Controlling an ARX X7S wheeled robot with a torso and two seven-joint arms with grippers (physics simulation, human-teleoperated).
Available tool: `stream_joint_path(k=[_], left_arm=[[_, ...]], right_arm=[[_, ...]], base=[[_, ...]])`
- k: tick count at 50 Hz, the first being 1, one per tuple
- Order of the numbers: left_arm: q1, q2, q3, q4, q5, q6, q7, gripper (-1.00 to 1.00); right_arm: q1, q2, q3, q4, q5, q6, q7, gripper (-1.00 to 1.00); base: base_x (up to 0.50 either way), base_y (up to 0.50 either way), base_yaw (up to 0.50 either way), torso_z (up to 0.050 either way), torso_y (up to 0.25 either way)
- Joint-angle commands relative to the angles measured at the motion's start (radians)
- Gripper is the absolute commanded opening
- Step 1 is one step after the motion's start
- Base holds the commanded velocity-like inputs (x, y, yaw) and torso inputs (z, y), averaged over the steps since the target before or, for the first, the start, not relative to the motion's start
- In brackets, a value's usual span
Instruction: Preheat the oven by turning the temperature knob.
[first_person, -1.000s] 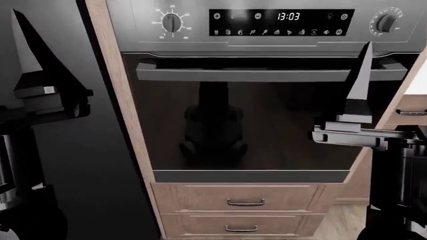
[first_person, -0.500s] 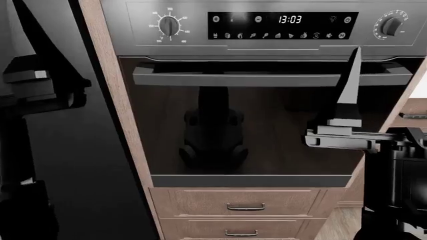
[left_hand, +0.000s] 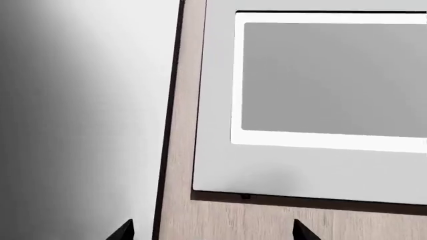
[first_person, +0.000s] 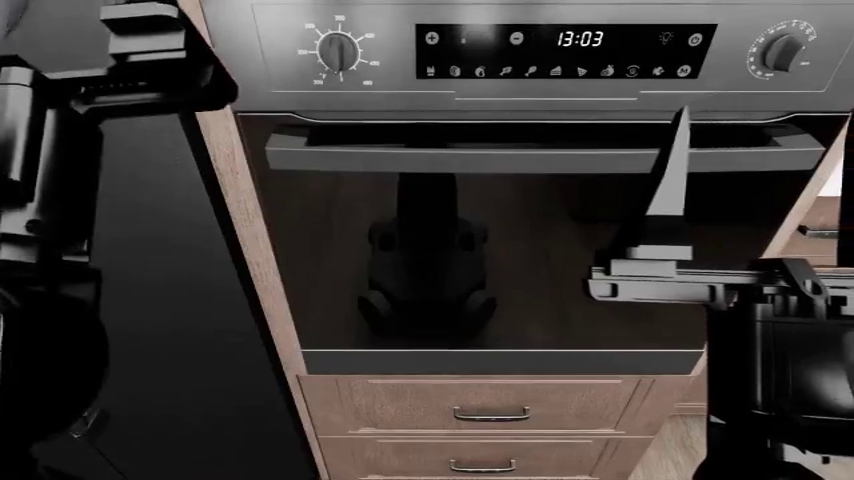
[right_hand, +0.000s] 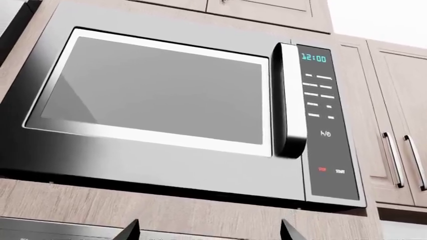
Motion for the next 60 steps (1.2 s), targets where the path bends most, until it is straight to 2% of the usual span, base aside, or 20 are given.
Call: stream_joint_path(k=[1, 11, 16, 21, 28, 36, 60], left_arm=[[-0.241, 0.073, -0.142, -0.073, -0.367, -0.398, -0.215, 1.00], [-0.285, 0.027, -0.132, -0.193, -0.775, -0.377, -0.523, 1.00], [-0.281, 0.007, -0.095, -0.231, -0.857, -0.350, -0.607, 1.00], [-0.265, -0.004, -0.065, -0.261, -0.900, -0.329, -0.644, 1.00], [-0.231, -0.008, -0.036, -0.243, -0.849, -0.318, -0.604, 1.00], [-0.178, -0.002, -0.012, -0.248, -0.734, -0.282, -0.496, 1.00], [-0.206, 0.008, 0.120, -0.377, -0.498, -0.171, -0.375, 1.00]], right_arm=[[0.002, 0.002, -0.013, 0.015, -0.004, -0.003, 0.002, 1.00], [-0.002, 0.004, -0.021, 0.025, -0.007, -0.005, 0.005, 1.00], [0.001, 0.005, -0.024, 0.030, -0.009, -0.005, 0.008, 1.00], [0.002, 0.005, -0.028, 0.036, -0.012, -0.009, 0.010, 1.00], [0.000, 0.008, -0.033, 0.034, -0.015, -0.008, 0.012, 1.00], [-0.001, 0.012, -0.036, 0.029, -0.016, -0.004, 0.014, 1.00], [-0.003, 0.017, -0.048, 0.051, -0.019, -0.018, 0.019, 1.00]], base=[[0.00, 0.00, 0.00, 0.000, 0.000], [0.00, 0.00, 0.00, 0.000, 0.000], [0.00, 0.00, 0.00, 0.000, 0.000], [0.00, 0.00, 0.00, 0.000, 0.000], [0.00, 0.00, 0.00, 0.000, 0.000], [0.00, 0.00, 0.00, 0.000, 0.000], [0.00, 0.00, 0.00, 0.000, 0.000]])
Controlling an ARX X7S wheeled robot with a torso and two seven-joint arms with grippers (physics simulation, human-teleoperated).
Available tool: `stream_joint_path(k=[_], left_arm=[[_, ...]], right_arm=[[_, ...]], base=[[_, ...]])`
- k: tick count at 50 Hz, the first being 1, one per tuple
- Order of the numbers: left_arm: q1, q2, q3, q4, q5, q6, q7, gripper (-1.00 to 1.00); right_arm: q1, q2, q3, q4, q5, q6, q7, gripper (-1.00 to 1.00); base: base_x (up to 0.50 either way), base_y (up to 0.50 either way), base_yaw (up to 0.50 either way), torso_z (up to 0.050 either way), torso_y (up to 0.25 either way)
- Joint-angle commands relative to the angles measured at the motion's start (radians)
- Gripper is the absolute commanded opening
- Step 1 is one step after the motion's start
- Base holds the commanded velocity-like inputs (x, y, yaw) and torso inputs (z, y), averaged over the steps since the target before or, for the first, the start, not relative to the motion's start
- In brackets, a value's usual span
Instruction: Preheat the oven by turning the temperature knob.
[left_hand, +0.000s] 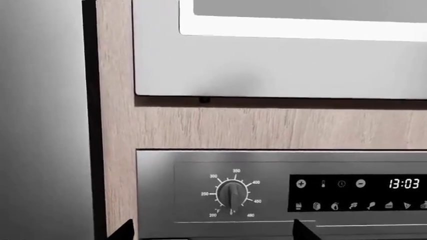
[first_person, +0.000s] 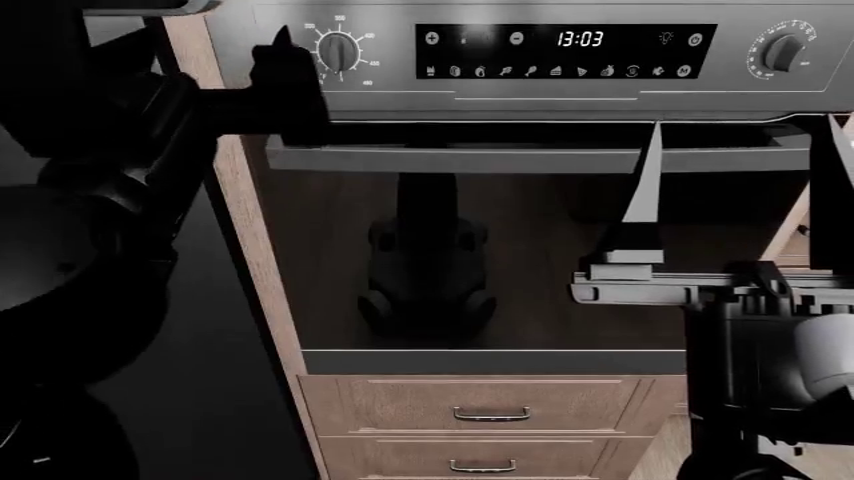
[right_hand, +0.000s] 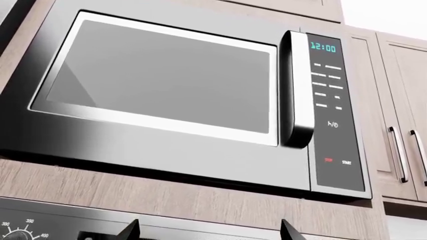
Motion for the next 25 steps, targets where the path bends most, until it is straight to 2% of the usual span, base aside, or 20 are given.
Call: stream_joint_path(k=[1, 10, 25], left_arm=[[-0.017, 0.001, 0.064, -0.059, 0.094, 0.046, 0.054, 1.00], [-0.072, -0.010, 0.138, -0.144, 0.182, 0.087, 0.117, 1.00], [-0.146, -0.023, 0.219, -0.255, 0.278, 0.133, 0.155, 1.00]], right_arm=[[0.001, 0.002, -0.006, 0.013, -0.001, -0.008, 0.002, 1.00], [0.001, 0.004, -0.006, 0.016, 0.001, -0.008, 0.005, 1.00], [0.000, 0.008, -0.009, 0.015, 0.001, -0.006, 0.010, 1.00]], base=[[0.00, 0.00, 0.00, 0.000, 0.000], [0.00, 0.00, 0.00, 0.000, 0.000], [0.00, 0.00, 0.00, 0.000, 0.000]])
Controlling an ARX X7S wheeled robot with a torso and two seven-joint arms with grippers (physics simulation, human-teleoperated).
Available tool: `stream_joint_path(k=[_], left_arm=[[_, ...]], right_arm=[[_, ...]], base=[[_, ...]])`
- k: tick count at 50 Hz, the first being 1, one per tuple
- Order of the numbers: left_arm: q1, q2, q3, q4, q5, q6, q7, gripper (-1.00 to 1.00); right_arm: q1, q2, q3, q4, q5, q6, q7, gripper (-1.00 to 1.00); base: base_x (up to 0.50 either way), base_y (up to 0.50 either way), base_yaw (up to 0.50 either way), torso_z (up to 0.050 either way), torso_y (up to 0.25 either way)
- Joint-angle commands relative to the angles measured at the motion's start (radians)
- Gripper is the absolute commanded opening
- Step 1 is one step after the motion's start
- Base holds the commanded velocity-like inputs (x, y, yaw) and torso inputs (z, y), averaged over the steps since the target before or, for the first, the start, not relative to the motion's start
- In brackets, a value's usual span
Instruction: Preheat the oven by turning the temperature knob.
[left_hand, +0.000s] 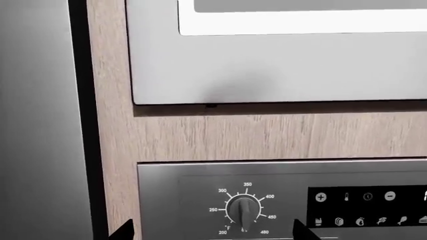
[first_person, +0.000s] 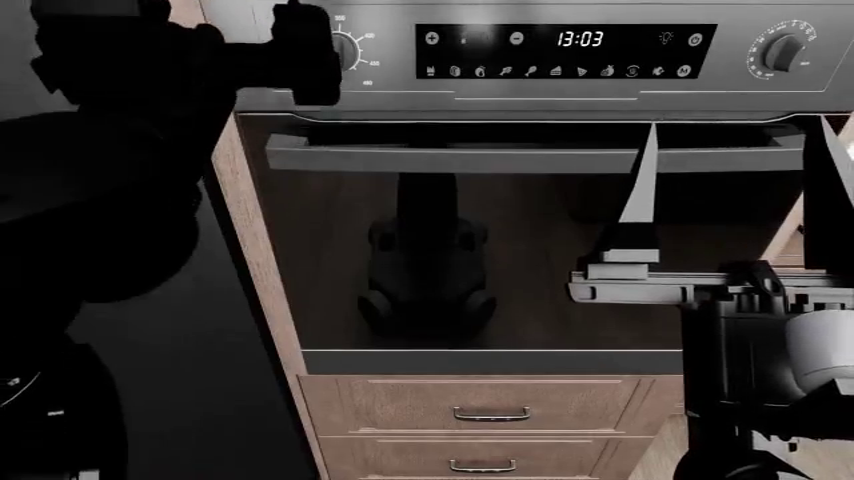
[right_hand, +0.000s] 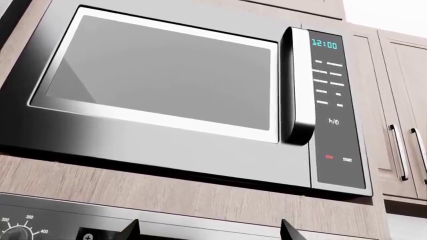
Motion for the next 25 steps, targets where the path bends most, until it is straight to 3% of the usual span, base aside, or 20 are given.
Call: stream_joint_path(k=[1, 25], left_arm=[[-0.048, -0.015, 0.062, -0.095, 0.087, 0.049, 0.046, 1.00], [-0.029, -0.014, 0.146, -0.245, 0.164, 0.133, 0.144, 1.00]], right_arm=[[-0.001, 0.004, -0.002, -0.001, 0.000, 0.002, 0.004, 1.00], [-0.006, 0.012, -0.013, 0.004, -0.003, -0.004, 0.007, 1.00]], base=[[0.00, 0.00, 0.00, 0.000, 0.000], [0.00, 0.00, 0.00, 0.000, 0.000]])
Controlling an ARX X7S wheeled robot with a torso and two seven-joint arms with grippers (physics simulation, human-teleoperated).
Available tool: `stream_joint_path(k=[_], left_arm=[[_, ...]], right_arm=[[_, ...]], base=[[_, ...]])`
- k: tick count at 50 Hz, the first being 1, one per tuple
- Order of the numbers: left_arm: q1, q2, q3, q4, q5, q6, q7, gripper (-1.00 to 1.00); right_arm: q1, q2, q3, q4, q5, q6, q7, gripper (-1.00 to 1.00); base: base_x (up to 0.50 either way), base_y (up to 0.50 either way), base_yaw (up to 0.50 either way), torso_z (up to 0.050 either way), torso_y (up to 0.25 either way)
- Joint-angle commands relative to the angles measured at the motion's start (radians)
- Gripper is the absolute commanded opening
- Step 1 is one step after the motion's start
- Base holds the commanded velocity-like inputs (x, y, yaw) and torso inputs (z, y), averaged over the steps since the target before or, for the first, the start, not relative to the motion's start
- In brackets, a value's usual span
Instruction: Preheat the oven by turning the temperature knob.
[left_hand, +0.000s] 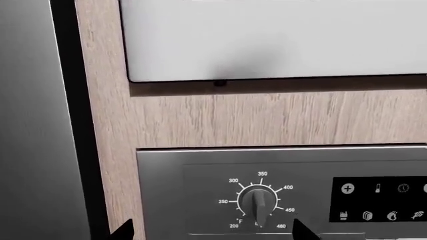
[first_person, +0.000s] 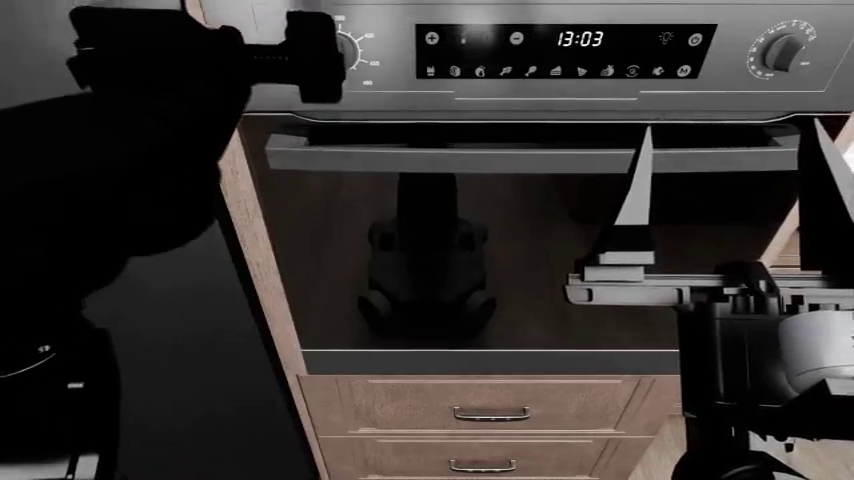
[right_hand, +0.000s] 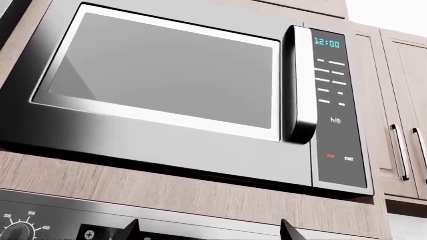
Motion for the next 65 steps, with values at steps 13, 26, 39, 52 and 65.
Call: stream_joint_path(k=[13, 26, 39, 52, 65], left_arm=[[-0.009, 0.009, 0.038, -0.091, 0.008, 0.021, 0.052, 1.00], [0.003, 0.017, 0.056, -0.120, 0.004, 0.048, 0.095, 1.00], [-0.015, 0.026, 0.088, -0.176, 0.043, 0.088, 0.121, 1.00], [-0.041, 0.044, 0.126, -0.274, 0.106, 0.149, 0.149, 1.00], [-0.043, 0.069, 0.147, -0.316, 0.129, 0.184, 0.156, 1.00]], right_arm=[[0.001, 0.006, -0.008, 0.010, 0.000, -0.006, 0.003, 1.00], [0.003, 0.008, -0.019, 0.022, -0.002, -0.009, 0.003, 1.00], [0.003, 0.010, -0.024, 0.028, -0.002, -0.013, 0.006, 1.00], [-0.003, 0.016, -0.019, 0.013, 0.005, -0.008, 0.009, 1.00], [-0.003, 0.020, -0.011, 0.001, 0.015, -0.003, 0.013, 1.00]], base=[[0.00, 0.00, 0.00, 0.000, 0.000], [0.00, 0.00, 0.00, 0.000, 0.000], [0.00, 0.00, 0.00, 0.000, 0.000], [0.00, 0.00, 0.00, 0.000, 0.000], [0.00, 0.00, 0.00, 0.000, 0.000]])
